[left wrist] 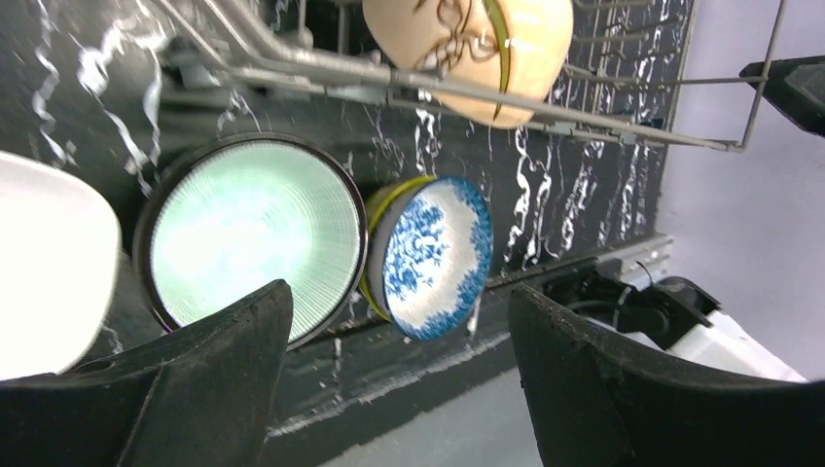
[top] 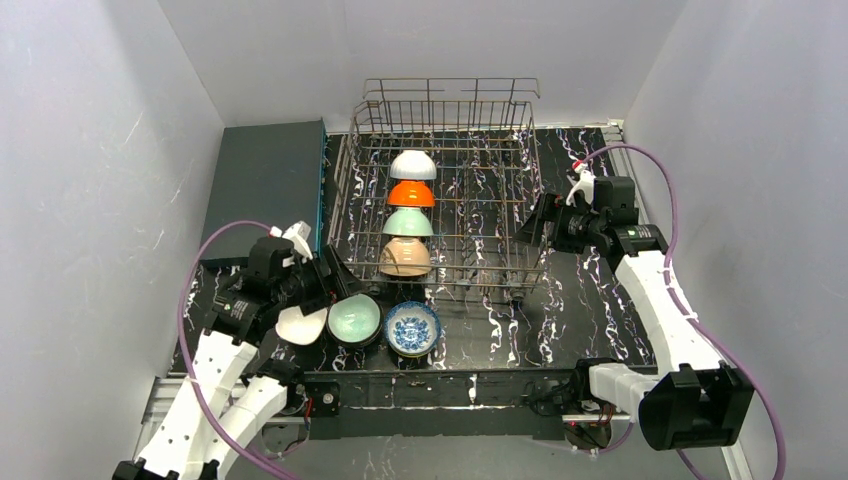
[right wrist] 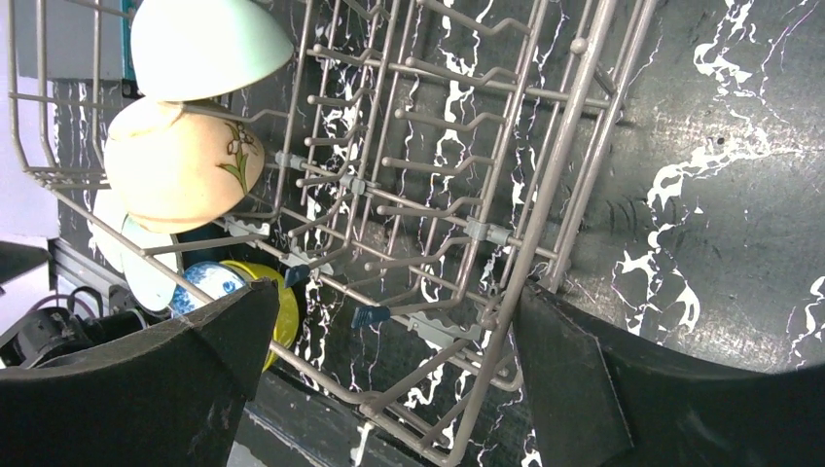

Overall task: Load the bowls into the dish rack
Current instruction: Pick up the bowl from the center of the board.

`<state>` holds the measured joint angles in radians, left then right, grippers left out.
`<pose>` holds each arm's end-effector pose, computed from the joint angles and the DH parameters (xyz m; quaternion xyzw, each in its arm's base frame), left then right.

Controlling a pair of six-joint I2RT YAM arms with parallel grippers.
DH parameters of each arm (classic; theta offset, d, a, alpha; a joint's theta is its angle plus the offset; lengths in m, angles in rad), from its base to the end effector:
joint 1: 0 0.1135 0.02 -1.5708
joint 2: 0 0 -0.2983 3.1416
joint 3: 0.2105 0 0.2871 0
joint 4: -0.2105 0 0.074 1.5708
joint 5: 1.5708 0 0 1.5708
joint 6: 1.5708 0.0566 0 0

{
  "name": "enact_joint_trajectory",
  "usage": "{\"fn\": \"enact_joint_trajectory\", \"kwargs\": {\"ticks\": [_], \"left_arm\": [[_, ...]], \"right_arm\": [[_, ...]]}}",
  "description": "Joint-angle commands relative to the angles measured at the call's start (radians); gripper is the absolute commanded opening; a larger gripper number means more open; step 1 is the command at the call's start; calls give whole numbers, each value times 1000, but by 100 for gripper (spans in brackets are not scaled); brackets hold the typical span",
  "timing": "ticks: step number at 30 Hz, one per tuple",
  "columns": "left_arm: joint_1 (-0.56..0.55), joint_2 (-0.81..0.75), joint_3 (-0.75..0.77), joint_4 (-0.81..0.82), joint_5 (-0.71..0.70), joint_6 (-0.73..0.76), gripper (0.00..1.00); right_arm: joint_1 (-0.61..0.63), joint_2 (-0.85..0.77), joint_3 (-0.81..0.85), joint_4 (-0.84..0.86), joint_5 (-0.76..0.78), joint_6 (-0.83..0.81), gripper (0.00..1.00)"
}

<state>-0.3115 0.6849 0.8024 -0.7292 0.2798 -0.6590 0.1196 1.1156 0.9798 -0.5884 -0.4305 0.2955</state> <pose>0.1531 -0.0657 0.3210 -0.0885 0.8764 -0.3225 0.3464 0.2644 0.0556 0.3197 -0.0092 0.8950 0.2733 0.3526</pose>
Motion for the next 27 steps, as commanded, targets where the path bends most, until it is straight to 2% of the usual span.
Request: {"fn": "enact_joint_trajectory", "kwargs": {"ticks": [1,4,7,13,20,27], "left_arm": [[-37,-28,-35,-45,95,-145,77],[-127,-33,-70,-57,13,-205,75],[-275,-7,-100,-55,-132,-298,73],[-496,101,-105,8,-356,-434,60],[-583,210,-118,60,-470,-486,54],[-610,252,-164,118,-470,-514,45]], "right_arm": [[5,-69,-28,76,-84,50,97],[6,-87,-47,88,-87,57,97],[5,-92,-55,83,-70,48,97],[5,-97,-72,85,-65,39,97],[5,-86,-56,68,-53,22,97],[6,-81,-39,53,-31,5,97]]}}
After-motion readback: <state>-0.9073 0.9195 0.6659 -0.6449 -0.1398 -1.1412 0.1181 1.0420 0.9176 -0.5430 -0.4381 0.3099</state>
